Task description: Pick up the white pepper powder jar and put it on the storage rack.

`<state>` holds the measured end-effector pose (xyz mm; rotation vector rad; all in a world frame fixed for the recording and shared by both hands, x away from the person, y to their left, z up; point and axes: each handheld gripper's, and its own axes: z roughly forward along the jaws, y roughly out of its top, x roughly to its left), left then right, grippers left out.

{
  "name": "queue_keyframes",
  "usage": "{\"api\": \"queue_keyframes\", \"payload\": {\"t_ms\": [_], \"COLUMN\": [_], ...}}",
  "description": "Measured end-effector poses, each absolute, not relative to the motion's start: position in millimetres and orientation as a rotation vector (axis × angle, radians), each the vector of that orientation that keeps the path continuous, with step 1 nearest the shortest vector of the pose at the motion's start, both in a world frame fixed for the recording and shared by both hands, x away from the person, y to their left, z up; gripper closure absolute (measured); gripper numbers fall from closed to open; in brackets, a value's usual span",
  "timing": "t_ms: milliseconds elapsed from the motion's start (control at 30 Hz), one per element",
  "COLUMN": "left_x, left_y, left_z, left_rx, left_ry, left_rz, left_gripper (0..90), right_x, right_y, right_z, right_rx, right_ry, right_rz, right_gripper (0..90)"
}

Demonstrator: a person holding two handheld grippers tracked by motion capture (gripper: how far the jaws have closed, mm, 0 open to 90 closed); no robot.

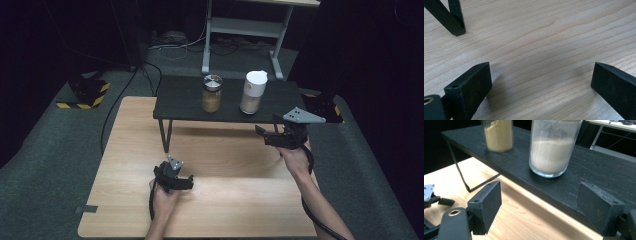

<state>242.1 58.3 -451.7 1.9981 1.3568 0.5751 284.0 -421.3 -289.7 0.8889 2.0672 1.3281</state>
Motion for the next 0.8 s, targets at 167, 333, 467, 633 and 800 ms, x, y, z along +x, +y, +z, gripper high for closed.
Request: {"api": "queue_keyframes", "payload": {"t_ms": [167, 333, 467, 633, 800], "left_x": [242, 242, 242, 242, 242], "left_y": [58, 58, 58, 58, 58], "left_z": [-452, -452, -452, -452, -452], "left_rx": [1.998, 1.998, 1.997, 1.997, 1.997], "left_ry": [1.357, 1.357, 1.357, 1.357, 1.357], "left_rz": [0.575, 0.575, 0.575, 0.576, 0.575], "left_gripper": [3.3, 3.3, 3.2, 3.3, 3.3], "right_x": [277, 271, 269, 267, 267], "right_y": [-424, -428, -430, -431, -432], "right_z": [-298, -311, -319, -328, -338], "right_rx": [0.871, 0.863, 0.864, 0.864, 0.878], "right_ry": [2.079, 2.097, 2.11, 2.127, 2.141], "right_rz": [1.318, 1.322, 1.326, 1.323, 1.327], "right_gripper": [19.5, 19.3, 19.1, 18.9, 18.8]}}
